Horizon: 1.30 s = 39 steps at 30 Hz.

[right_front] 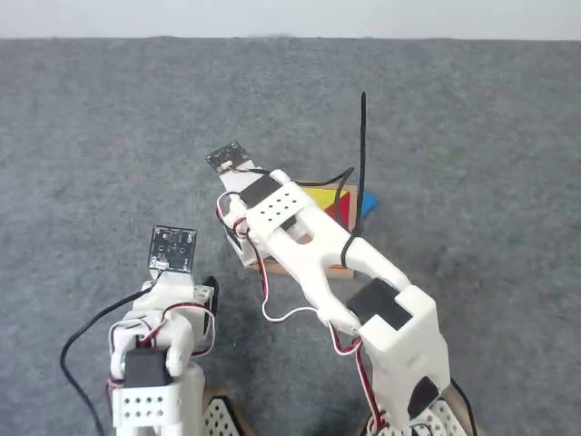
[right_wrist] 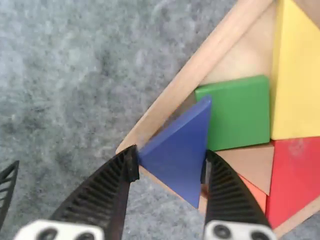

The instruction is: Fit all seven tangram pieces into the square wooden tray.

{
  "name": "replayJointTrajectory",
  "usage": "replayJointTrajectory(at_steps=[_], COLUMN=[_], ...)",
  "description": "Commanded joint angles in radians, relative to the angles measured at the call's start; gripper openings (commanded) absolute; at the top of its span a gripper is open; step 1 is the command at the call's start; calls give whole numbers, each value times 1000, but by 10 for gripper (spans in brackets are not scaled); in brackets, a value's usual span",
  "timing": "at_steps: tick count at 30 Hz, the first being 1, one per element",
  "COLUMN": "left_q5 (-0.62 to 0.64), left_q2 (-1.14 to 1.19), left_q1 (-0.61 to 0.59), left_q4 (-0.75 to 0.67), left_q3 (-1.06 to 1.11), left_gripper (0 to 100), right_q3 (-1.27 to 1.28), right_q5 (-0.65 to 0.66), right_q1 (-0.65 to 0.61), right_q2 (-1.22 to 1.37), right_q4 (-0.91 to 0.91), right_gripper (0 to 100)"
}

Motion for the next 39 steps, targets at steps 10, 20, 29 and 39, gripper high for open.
replayJointTrajectory(at_steps=[10,20,29,39], left_q5=[-6,-6,-6,-6], left_q2=[-28,-28,-28,-28], left_q1=[2,2,2,2], left_q4=[9,9,9,9], left_q3=[-8,-8,-8,-8], left_gripper=[153,153,153,153], right_q3=[-58,-41,226,153], right_q5=[-5,37,180,285], right_q1=[-10,77,344,582], right_q2=[-13,-229,-533,-254], right_q4=[12,90,48,-44], right_gripper=[227,227,227,230])
